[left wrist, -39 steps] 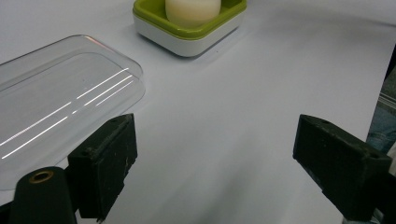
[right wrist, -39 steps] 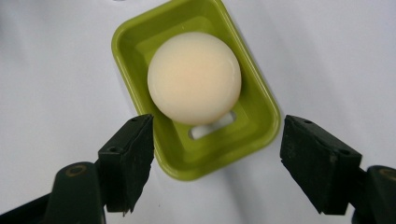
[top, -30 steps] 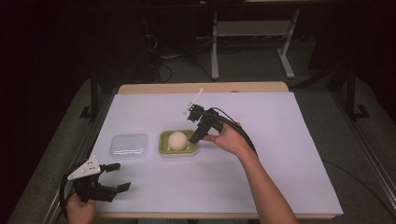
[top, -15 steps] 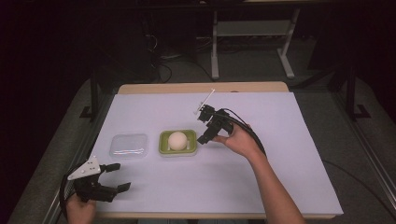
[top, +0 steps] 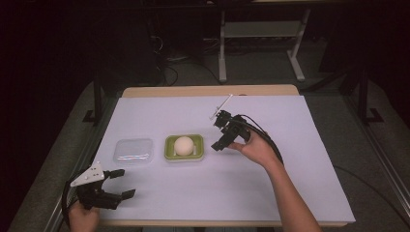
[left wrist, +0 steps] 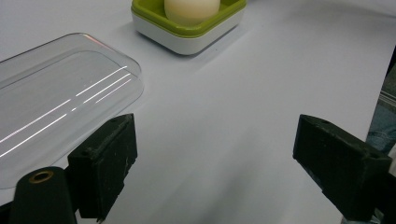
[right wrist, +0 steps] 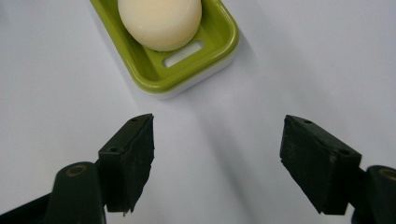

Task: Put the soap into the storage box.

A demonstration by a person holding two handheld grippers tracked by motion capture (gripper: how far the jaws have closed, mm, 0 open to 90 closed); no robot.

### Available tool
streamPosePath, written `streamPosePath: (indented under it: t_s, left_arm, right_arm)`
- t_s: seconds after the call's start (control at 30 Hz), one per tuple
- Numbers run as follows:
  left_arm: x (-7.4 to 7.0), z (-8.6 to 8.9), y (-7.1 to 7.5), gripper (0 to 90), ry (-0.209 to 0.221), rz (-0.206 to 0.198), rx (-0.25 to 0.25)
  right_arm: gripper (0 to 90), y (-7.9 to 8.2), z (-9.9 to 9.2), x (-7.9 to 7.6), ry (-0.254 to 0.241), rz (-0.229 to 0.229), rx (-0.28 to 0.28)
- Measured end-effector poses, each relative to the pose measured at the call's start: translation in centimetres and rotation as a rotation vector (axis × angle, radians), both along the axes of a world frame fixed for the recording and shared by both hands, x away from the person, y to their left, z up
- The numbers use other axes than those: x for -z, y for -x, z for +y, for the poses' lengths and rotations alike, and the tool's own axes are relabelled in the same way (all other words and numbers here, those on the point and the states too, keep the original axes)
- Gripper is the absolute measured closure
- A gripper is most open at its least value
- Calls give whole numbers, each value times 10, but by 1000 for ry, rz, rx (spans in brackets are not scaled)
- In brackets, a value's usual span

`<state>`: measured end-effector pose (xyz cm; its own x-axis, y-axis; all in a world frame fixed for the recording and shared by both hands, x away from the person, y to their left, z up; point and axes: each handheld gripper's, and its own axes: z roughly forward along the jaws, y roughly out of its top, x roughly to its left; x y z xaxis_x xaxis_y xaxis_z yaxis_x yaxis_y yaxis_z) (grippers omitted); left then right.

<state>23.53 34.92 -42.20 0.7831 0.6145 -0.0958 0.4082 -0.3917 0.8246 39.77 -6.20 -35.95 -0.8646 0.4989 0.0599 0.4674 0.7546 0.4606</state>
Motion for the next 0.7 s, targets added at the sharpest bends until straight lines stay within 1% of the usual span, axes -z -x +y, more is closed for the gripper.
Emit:
streamPosePath:
  t_s: [0.2, 0.27, 0.5, 0.7]
  left_arm:
    - [0, -1, 0, 129, 1, 9, -3]
    - [0, -2, 0, 129, -1, 4, 0]
    - [0, -1, 0, 129, -1, 8, -6]
    - [1, -2, 0, 129, -6, 8, -2]
  right_arm:
    - [258, 6, -13, 2, -2, 0, 19]
    - [258, 8, -18, 3, -6, 2, 27]
    - [259, 15, -38, 6, -16, -2, 53]
    - [260, 23, -54, 13, -30, 3, 82]
